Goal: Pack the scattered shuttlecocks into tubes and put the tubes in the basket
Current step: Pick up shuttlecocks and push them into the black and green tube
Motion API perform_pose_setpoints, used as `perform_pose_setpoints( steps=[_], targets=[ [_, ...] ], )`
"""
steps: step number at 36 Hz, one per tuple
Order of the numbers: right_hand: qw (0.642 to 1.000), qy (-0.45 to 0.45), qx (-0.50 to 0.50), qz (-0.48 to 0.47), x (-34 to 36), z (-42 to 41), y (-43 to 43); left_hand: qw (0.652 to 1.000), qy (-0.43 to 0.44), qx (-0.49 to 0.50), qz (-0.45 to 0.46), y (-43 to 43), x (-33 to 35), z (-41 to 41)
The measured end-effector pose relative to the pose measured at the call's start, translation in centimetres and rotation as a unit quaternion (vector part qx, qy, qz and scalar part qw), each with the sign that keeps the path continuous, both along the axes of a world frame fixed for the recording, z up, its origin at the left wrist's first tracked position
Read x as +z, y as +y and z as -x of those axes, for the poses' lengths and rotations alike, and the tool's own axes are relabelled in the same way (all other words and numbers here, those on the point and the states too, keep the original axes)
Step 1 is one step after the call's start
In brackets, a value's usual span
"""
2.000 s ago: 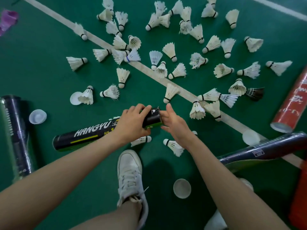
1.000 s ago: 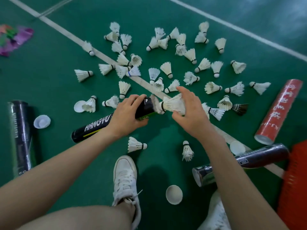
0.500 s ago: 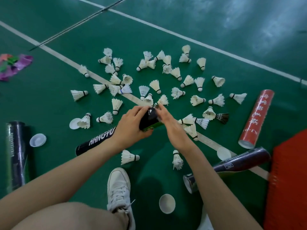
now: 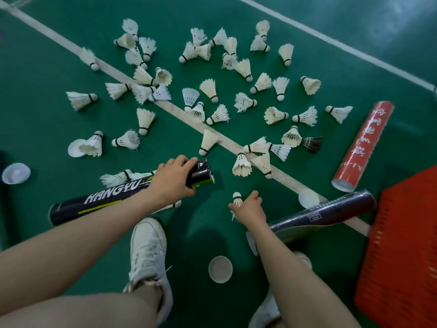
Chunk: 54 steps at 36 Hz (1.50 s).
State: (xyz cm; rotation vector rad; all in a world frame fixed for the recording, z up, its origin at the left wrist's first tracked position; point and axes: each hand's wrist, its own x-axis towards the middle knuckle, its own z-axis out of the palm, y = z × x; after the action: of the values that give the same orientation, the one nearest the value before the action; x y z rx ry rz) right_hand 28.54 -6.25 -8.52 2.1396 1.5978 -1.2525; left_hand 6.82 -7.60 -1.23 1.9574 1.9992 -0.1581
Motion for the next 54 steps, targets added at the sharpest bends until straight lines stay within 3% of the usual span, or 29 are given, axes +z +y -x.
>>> perform_pose_setpoints(
  steps=[4, 12, 18, 26, 32, 39, 42, 44, 47, 48, 52, 54],
  targets=[
    [0.999, -0.014, -0.028, 0.007, -1.3, 0.3, -0.8, 1.0, -0.019, 0.014, 0.007, -0.2, -0.4, 0.1],
    [0.984, 0.1, -0.13, -0.066, 0.3, 0.3, 0.4, 0.999, -0.032, 0.017, 0.008, -0.9, 0.1, 0.3],
    [0.958, 0.219, -0.078, -0.17, 5.7, 1.4, 3.2, 0.998, -0.055, 0.033, -0.024, -0.8, 1.5, 0.7],
    [0.948, 0.249, 0.018, -0.2, 13.1, 2.5, 6.2, 0.991, -0.097, 0.053, -0.077, 0.4, 5.2, 1.2],
    [0.962, 0.207, 0.066, -0.164, 11.5, 2.5, 6.2, 0.996, -0.073, 0.013, -0.042, 1.4, 5.6, 1.8],
    [0.977, 0.108, 0.128, -0.131, 3.0, 3.5, 7.3, 0.998, -0.033, -0.025, 0.046, 5.4, 1.1, 2.9],
    [0.981, 0.107, 0.133, -0.093, 0.5, 3.5, 8.1, 0.997, -0.028, -0.029, 0.066, 7.4, -1.0, 2.9],
    [0.975, 0.105, 0.141, -0.137, -0.2, 3.5, 8.9, 0.997, -0.031, -0.025, 0.066, 8.4, -2.2, 2.8],
    [0.932, 0.025, 0.191, -0.305, -0.4, 3.2, 10.7, 0.997, -0.037, -0.02, 0.069, 9.3, -3.6, 2.4],
    [0.924, -0.003, 0.21, -0.319, -0.4, 3.0, 11.3, 0.996, -0.038, -0.019, 0.072, 9.3, -4.0, 2.2],
    [0.951, -0.08, 0.252, -0.16, -0.9, 2.4, 13.0, 0.995, -0.039, -0.01, 0.089, 9.1, -5.2, 1.3],
    [0.948, -0.077, 0.272, -0.144, -0.8, 2.2, 13.1, 0.995, -0.045, -0.005, 0.09, 8.9, -5.2, 0.9]
  ],
)
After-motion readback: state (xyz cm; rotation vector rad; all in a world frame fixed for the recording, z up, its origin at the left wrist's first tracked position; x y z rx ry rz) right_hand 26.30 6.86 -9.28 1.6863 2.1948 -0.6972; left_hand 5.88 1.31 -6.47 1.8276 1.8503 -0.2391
